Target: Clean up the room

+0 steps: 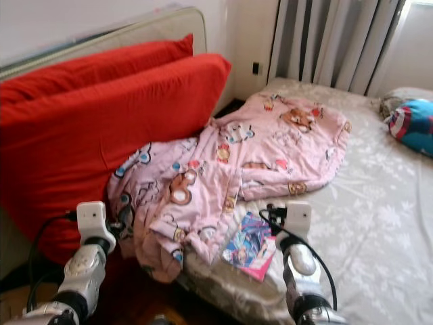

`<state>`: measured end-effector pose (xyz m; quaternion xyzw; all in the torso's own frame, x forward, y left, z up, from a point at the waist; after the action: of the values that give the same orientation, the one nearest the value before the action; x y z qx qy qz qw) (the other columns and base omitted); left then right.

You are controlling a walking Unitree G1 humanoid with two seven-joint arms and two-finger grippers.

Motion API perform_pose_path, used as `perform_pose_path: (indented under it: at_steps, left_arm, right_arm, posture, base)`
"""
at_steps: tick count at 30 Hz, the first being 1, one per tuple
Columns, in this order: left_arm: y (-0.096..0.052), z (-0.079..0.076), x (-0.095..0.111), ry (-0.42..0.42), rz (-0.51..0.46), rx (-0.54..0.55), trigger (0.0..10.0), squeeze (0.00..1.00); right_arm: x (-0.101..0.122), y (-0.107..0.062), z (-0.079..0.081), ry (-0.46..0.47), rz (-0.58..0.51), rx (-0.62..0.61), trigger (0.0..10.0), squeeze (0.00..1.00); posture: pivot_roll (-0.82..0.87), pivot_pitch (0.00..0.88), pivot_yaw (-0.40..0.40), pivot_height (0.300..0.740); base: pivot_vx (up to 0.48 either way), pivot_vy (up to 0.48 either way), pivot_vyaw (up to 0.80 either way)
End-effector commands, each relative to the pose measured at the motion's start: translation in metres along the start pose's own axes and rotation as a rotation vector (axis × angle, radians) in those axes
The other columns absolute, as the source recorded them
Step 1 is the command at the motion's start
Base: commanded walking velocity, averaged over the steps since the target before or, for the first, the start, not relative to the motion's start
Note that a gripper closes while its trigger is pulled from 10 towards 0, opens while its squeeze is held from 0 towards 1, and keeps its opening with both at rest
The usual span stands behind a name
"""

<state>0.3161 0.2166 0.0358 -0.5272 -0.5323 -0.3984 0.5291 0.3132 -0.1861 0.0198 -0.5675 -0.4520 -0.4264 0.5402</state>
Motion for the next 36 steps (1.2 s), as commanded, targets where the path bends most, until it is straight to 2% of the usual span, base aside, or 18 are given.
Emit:
perform_pose_path:
  at_steps: [1,2,18,29,36]
  left_arm:
    - [0.0018,0.0017,0.0027,-0.003,-0.001,0.002,10.0,0.0]
    - [0.002,0.0019,0.0031,-0.004,-0.002,0.001,10.0,0.0]
    - [0.0038,-0.0005,0.0054,-0.027,-0.008,-0.01,10.0,0.0]
    - [0.0039,-0.0012,0.0042,-0.037,0.002,-0.016,10.0,0.0]
    - [0.0037,-0.0006,0.0041,-0.035,0.003,-0.015,10.0,0.0]
  right_arm:
    - [-0.0012,0.0008,0.0031,-0.002,0.017,0.008,10.0,0.0]
    - [-0.0008,0.0007,0.0035,0.004,0.011,0.006,10.0,0.0]
    - [0.0002,0.0006,0.004,0.032,-0.002,0.016,10.0,0.0]
    - [-0.0056,-0.0003,0.0023,0.017,0.043,0.013,10.0,0.0]
    - [-0.0053,0.0,0.0027,0.013,0.042,0.018,10.0,0.0]
  posture:
    - [0.05,0.0,0.043,0.647]
    - [0.05,0.0,0.045,0.637]
    - [0.04,0.0,0.048,0.637]
    - [0.04,0.0,0.047,0.637]
    - [0.04,0.0,0.047,0.618]
  base:
    - [0.0,0.0,0.0]
    - [0.0,0.0,0.0]
    - [0.0,0.0,0.0]
    - [0.0,0.0,0.0]
    - [0.0,0.0,0.0]
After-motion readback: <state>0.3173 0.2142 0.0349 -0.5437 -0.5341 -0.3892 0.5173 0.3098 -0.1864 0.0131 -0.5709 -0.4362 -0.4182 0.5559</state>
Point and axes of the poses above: a point about 5 cm out from each wrist's last joint towards the gripper, its own y axis pointing out of the wrist towards the gripper, its own x axis along the axis of the wrist's last joint, z = x × y, the point moved 1 cm from there along y, pointing out of the wrist towards the gripper, and after that the axes turned 7 degrees about -y, right-handed, at the moved point
